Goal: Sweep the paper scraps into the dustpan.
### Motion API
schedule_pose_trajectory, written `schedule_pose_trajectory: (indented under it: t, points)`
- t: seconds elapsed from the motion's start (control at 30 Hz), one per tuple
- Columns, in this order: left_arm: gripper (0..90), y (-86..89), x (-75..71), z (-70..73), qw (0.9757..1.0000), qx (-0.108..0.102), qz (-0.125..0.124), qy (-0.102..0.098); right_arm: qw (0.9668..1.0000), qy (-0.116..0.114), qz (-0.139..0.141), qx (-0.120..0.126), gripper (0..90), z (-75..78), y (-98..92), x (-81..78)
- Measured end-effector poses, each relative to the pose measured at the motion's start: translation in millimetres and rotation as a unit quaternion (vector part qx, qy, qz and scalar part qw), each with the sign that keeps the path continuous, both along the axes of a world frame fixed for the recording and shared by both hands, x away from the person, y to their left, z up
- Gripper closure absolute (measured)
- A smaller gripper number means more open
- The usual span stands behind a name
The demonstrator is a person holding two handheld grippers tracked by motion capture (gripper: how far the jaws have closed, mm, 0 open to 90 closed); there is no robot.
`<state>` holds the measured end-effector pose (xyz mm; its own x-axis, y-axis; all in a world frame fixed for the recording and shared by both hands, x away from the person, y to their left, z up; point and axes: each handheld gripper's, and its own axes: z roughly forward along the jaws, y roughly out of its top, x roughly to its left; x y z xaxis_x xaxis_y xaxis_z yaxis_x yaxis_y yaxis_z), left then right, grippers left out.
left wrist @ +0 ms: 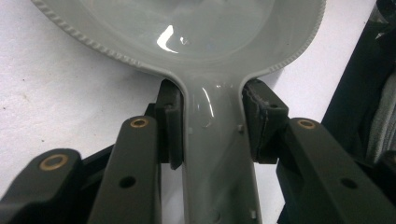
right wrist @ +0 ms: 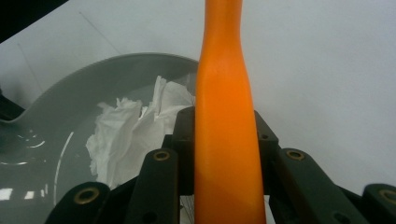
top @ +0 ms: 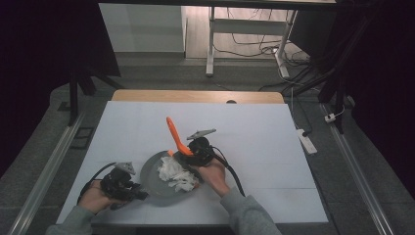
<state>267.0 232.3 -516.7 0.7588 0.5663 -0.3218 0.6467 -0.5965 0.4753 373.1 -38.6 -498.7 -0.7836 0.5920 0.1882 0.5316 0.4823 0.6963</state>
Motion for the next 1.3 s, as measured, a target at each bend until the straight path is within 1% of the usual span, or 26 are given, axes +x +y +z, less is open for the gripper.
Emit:
schedule_pose_trajectory:
  t: [0.1, 0.17, 0.27, 0.33, 0.4, 0.43, 0.47, 0.57, 0.63, 0.73, 0.77, 0.83, 0.9, 1.0, 1.07, 1.17, 1.2, 1.27, 1.3]
  points:
    - [61.7, -0.1, 0.1, 0.0, 1.0, 0.001, -0.001, 0.0, 1.0, 0.002, 0.006, 0.004, 70.7, 1.8, 6.5, -2.5]
    - [61.7, -0.3, 0.1, 0.0, 1.0, 0.0, 0.0, 0.0, 0.9999, 0.0, 0.011, 0.006, 70.7, 3.0, 10.6, -3.7]
    - [61.7, -0.6, 0.1, 0.2, 1.0, 0.001, 0.0, 0.0, 0.9997, 0.005, 0.02, 0.013, 70.7, 3.5, 18.6, -7.2]
    - [61.8, -0.4, 0.1, 0.1, 1.0, 0.0, 0.0, 0.0, 0.9994, 0.009, 0.031, 0.014, 70.7, 3.4, 24.5, -10.7]
    - [61.7, -0.4, 0.2, 0.0, 1.0, 0.0, 0.0, -0.001, 0.9984, 0.018, 0.046, 0.025, 70.7, 4.7, 28.5, -14.0]
    - [61.7, -0.4, 0.2, -0.1, 1.0, 0.0, -0.001, -0.001, 0.998, 0.013, 0.054, 0.031, 70.7, 6.7, 29.0, -15.3]
    - [61.7, -0.5, 0.2, -0.2, 1.0, 0.0, 0.0, -0.001, 0.9979, 0.009, 0.054, 0.034, 70.7, 9.5, 28.8, -16.2]
    - [61.8, -0.6, 0.2, -0.2, 1.0, 0.0, 0.0, -0.001, 0.9983, -0.003, 0.042, 0.04, 70.6, 17.6, 22.3, -14.2]
    - [61.7, -0.4, 0.2, -0.2, 1.0, -0.001, -0.001, -0.001, 0.9988, -0.014, 0.033, 0.035, 70.6, 21.9, 15.2, -11.6]
    - [61.7, -0.5, 0.3, -0.2, 1.0, -0.001, 0.0, -0.001, 0.999, -0.02, 0.017, 0.036, 70.7, 27.2, 4.0, -7.7]
    - [61.7, -0.6, 0.2, -0.1, 1.0, 0.0, 0.0, -0.001, 0.9989, -0.03, 0.013, 0.035, 70.7, 28.5, 0.4, -5.9]
    - [61.7, -0.6, 0.1, -0.1, 1.0, 0.0, 0.0, -0.001, 0.9987, -0.04, 0.001, 0.032, 70.6, 30.4, -6.4, -2.3]
    - [61.7, -0.8, 0.0, 0.0, 1.0, 0.0, 0.0, -0.002, 0.9983, -0.052, -0.015, 0.022, 70.7, 29.6, -12.0, 3.6]
    - [61.7, -0.7, 0.0, -0.1, 1.0, 0.0, 0.001, -0.002, 0.9975, -0.061, -0.036, -0.007, 70.6, 22.6, -17.6, 13.9]
    - [61.7, -0.8, -0.1, -0.2, 1.0, -0.001, 0.001, -0.002, 0.9969, -0.058, -0.046, -0.026, 70.6, 15.6, -19.5, 20.3]
    - [61.7, -0.8, -0.1, -0.3, 1.0, -0.001, 0.001, -0.002, 0.9967, -0.048, -0.052, -0.038, 70.7, 5.6, -20.5, 26.5]
    - [61.7, -0.9, 0.0, -0.3, 1.0, 0.0, 0.001, -0.002, 0.9971, -0.04, -0.052, -0.038, 70.7, 3.4, -20.0, 26.9]
    - [61.7, -1.1, 0.2, -0.5, 1.0, -0.001, 0.002, -0.002, 0.9989, -0.012, -0.041, -0.019, 70.6, 0.2, -17.1, 24.8]
    - [61.7, -1.2, 0.3, -0.6, 1.0, -0.001, 0.002, -0.001, 0.9993, -0.006, -0.035, -0.015, 70.7, -0.7, -14.0, 21.8]
